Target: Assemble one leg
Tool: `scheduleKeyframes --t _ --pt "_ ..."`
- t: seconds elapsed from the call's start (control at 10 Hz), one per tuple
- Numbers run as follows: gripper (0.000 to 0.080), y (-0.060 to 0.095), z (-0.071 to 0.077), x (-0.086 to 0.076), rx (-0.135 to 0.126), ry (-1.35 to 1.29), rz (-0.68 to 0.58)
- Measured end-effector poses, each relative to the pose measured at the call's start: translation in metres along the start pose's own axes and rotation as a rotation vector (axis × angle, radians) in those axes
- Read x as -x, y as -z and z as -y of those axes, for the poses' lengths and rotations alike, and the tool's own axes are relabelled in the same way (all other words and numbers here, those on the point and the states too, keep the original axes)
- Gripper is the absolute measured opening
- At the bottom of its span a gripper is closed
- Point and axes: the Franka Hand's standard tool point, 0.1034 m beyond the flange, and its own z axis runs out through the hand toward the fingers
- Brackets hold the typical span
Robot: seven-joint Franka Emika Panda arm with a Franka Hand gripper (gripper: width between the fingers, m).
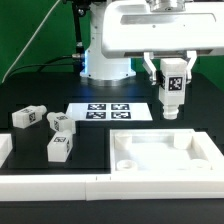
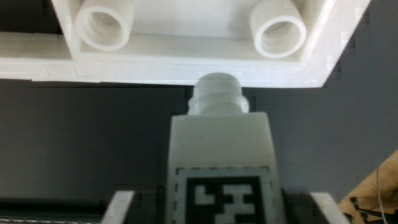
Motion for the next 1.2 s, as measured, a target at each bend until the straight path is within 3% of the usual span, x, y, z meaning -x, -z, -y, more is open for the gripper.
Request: scheduleKeyframes --t 0.2,0.4,0.8,1.2 --pt "0.0282 -0.017 0.016 -0.007 -0.007 -0.009 0.004" --pt "0.0282 -0.028 0.019 0.0 -0.006 0.001 0.006" --pt "0.0282 -0.03 0.019 0.002 -0.005 0.004 0.009" --pt "0.0282 -0.058 0.032 0.02 -0.005 0.032 0.035"
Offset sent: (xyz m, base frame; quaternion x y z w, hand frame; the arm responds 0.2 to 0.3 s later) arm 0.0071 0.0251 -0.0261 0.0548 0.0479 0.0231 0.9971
